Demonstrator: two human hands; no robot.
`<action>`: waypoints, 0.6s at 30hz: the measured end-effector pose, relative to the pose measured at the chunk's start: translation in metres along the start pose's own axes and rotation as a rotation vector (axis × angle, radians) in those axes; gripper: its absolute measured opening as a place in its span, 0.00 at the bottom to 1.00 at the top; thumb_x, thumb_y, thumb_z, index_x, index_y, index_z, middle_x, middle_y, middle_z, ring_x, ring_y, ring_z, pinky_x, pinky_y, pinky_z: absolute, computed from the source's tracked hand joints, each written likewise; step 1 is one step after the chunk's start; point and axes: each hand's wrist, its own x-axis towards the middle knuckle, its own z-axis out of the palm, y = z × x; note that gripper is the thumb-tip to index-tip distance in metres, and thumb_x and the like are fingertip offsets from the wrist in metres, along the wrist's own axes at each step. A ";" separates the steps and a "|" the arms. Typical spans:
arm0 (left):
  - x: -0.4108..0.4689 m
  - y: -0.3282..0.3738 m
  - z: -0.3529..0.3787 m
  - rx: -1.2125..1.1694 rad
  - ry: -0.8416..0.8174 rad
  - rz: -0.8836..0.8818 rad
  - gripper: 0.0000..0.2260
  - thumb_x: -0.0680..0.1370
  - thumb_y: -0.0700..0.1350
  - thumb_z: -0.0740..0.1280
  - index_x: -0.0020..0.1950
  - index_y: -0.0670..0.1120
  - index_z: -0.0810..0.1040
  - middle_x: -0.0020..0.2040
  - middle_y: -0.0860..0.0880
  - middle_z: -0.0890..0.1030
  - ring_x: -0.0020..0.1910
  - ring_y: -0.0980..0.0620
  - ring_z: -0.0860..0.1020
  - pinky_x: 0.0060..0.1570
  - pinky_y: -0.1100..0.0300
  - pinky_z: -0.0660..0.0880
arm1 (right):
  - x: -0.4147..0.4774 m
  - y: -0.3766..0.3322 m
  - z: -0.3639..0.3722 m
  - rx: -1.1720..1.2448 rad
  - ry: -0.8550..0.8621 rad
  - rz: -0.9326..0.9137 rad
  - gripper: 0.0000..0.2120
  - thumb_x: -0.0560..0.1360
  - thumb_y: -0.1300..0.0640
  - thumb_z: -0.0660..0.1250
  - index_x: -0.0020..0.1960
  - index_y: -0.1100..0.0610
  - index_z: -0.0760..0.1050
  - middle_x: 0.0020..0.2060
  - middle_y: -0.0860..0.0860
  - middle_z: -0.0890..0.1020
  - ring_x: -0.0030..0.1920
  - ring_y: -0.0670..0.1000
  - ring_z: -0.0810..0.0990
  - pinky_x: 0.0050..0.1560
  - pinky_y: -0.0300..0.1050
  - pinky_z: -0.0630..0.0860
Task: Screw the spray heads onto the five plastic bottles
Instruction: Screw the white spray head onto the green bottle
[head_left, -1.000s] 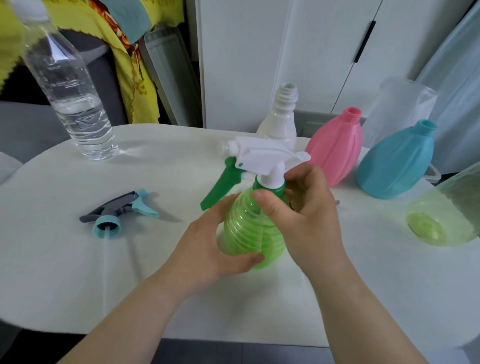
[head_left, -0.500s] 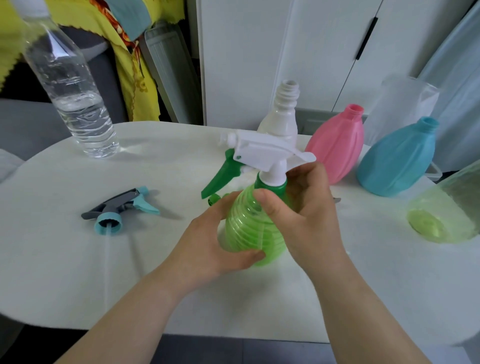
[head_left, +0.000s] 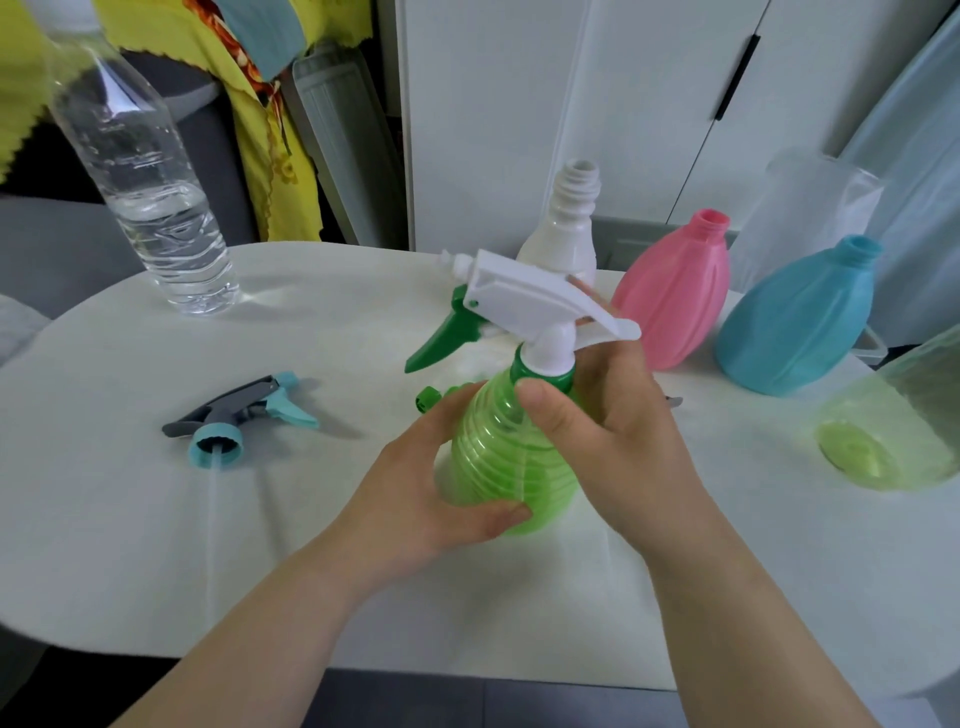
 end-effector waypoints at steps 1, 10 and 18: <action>0.001 0.001 0.000 -0.009 -0.007 0.000 0.30 0.52 0.59 0.72 0.48 0.78 0.64 0.49 0.81 0.71 0.53 0.78 0.69 0.45 0.84 0.63 | 0.000 -0.001 -0.003 0.004 -0.057 0.016 0.15 0.65 0.51 0.66 0.51 0.44 0.71 0.45 0.39 0.79 0.49 0.41 0.78 0.52 0.39 0.76; -0.006 0.003 -0.003 -0.084 -0.024 -0.002 0.37 0.47 0.59 0.73 0.53 0.69 0.63 0.49 0.78 0.72 0.51 0.78 0.69 0.42 0.83 0.65 | 0.006 0.003 -0.008 0.476 0.133 0.050 0.07 0.60 0.59 0.70 0.35 0.47 0.81 0.33 0.44 0.85 0.39 0.43 0.82 0.41 0.38 0.79; -0.012 0.010 -0.002 0.030 -0.048 -0.017 0.37 0.47 0.60 0.72 0.50 0.79 0.59 0.51 0.77 0.69 0.50 0.73 0.71 0.41 0.81 0.67 | 0.004 0.002 -0.017 0.390 -0.004 0.005 0.02 0.59 0.56 0.68 0.29 0.52 0.75 0.29 0.46 0.81 0.39 0.48 0.82 0.47 0.47 0.78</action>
